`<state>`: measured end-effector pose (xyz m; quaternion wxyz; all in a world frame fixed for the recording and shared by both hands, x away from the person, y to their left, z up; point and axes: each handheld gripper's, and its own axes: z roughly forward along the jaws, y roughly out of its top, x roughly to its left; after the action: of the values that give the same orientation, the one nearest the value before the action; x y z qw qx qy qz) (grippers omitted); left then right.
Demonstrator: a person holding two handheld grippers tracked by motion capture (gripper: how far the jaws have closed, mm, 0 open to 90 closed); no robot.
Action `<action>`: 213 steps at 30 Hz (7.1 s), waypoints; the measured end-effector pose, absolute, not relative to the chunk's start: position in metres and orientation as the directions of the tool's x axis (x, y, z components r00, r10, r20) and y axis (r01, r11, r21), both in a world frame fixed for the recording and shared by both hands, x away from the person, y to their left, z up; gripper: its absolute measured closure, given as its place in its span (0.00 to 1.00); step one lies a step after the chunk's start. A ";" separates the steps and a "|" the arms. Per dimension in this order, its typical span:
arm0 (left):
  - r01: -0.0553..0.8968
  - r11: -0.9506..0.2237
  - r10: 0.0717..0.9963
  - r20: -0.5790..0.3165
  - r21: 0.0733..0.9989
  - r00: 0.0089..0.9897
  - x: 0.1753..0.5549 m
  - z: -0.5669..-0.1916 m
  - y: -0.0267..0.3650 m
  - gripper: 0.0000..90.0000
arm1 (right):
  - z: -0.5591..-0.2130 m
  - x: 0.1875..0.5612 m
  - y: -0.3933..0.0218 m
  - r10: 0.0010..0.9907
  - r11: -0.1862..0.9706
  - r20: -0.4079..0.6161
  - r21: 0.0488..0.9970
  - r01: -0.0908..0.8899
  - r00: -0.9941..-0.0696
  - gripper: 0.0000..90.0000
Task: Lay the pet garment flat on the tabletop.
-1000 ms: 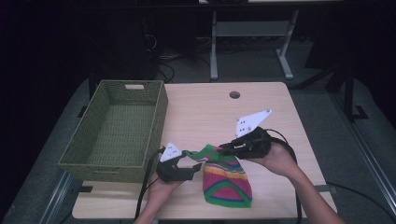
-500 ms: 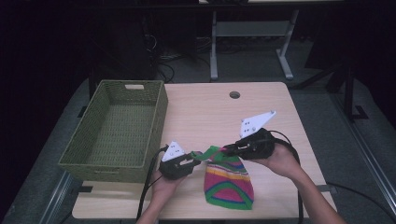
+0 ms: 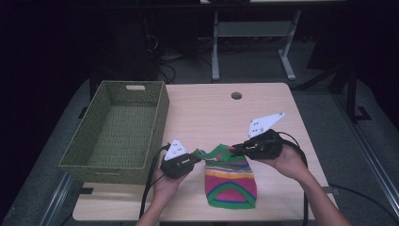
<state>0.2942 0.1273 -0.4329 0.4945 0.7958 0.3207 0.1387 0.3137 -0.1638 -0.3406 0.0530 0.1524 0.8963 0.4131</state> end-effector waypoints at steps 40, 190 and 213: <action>0.376 -0.378 0.678 -0.024 0.846 0.735 0.343 -0.404 0.106 0.91 | -0.355 0.359 -0.189 0.484 0.559 0.065 0.744 0.366 -0.873 0.93; 0.491 -0.454 0.653 -0.098 0.743 0.751 0.342 -0.435 0.089 0.40 | -0.436 0.362 -0.241 0.568 0.500 0.250 0.651 0.570 -0.784 0.47; 0.481 -0.459 0.619 -0.119 0.747 0.776 0.323 -0.437 0.090 0.36 | -0.443 0.342 -0.266 0.586 0.474 0.262 0.657 0.586 -0.767 0.44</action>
<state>0.3225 0.0903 -0.4370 0.4072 0.8499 0.3234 0.0847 0.3422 -0.2664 -0.4426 -0.0005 0.3413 0.8586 0.3825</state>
